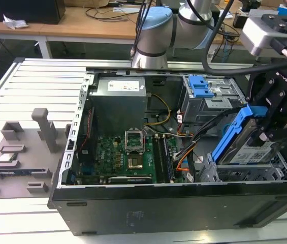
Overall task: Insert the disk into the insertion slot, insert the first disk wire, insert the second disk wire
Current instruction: 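Insert the disk into the insertion slot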
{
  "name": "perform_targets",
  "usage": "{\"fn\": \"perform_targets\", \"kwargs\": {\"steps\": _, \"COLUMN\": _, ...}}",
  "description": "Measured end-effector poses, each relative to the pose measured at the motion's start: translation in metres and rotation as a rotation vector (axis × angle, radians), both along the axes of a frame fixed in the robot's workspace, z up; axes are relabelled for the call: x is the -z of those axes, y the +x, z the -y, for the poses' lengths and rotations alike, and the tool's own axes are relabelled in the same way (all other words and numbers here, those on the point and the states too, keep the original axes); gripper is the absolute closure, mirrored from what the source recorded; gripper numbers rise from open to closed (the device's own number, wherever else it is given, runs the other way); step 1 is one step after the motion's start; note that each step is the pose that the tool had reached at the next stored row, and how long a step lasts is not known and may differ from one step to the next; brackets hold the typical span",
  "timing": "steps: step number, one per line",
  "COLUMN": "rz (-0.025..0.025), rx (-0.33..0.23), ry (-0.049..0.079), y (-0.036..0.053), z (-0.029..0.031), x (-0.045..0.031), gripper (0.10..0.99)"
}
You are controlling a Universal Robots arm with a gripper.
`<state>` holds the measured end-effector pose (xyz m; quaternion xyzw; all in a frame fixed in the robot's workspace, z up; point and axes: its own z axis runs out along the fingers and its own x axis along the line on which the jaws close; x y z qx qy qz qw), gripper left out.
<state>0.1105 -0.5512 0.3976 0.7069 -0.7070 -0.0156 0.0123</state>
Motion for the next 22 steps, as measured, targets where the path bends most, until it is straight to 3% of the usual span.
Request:
{"fn": "perform_targets", "kwargs": {"steps": 3, "rz": 0.0000, "rx": 0.000, "ry": 0.000, "y": 0.0000, "z": 0.0000, "x": 0.0069, "gripper": 0.725}}
{"fn": "perform_targets", "kwargs": {"steps": 9, "rz": 0.0001, "rx": 0.000, "ry": 0.000, "y": 0.0000, "z": 0.0000, "x": 0.0076, "gripper": 0.714}}
{"fn": "perform_targets", "kwargs": {"steps": 10, "rz": 0.0000, "rx": 0.000, "ry": 0.000, "y": 0.0000, "z": 0.0000, "x": 0.0076, "gripper": 0.651}}
{"fn": "perform_targets", "kwargs": {"steps": 12, "rz": 0.0000, "rx": 0.000, "ry": 0.000, "y": 0.0000, "z": 0.0000, "x": 0.0076, "gripper": 0.651}}
{"fn": "perform_targets", "kwargs": {"steps": 13, "rz": 0.0000, "rx": 0.000, "ry": 0.000, "y": 0.0000, "z": 0.0000, "x": 0.0076, "gripper": 0.663}}
{"fn": "perform_targets", "kwargs": {"steps": 15, "rz": 0.0000, "rx": 0.000, "ry": 0.000, "y": 0.0000, "z": 0.0000, "x": 0.0077, "gripper": 0.796}}
{"fn": "perform_targets", "kwargs": {"steps": 16, "rz": 0.0000, "rx": 0.000, "ry": 0.000, "y": 0.0000, "z": 0.0000, "x": 0.0077, "gripper": 0.918}}
{"fn": "perform_targets", "kwargs": {"steps": 17, "rz": 0.0000, "rx": 0.000, "ry": 0.000, "y": 0.0000, "z": 0.0000, "x": 0.0077, "gripper": 0.918}}
{"fn": "perform_targets", "kwargs": {"steps": 18, "rz": 0.0000, "rx": 0.000, "ry": 0.000, "y": 0.0000, "z": 0.0000, "x": 0.0077, "gripper": 0.976}}
{"fn": "perform_targets", "kwargs": {"steps": 22, "rz": 0.0000, "rx": 0.000, "ry": 0.000, "y": 0.0000, "z": 0.0000, "x": 0.0077, "gripper": 0.980}}
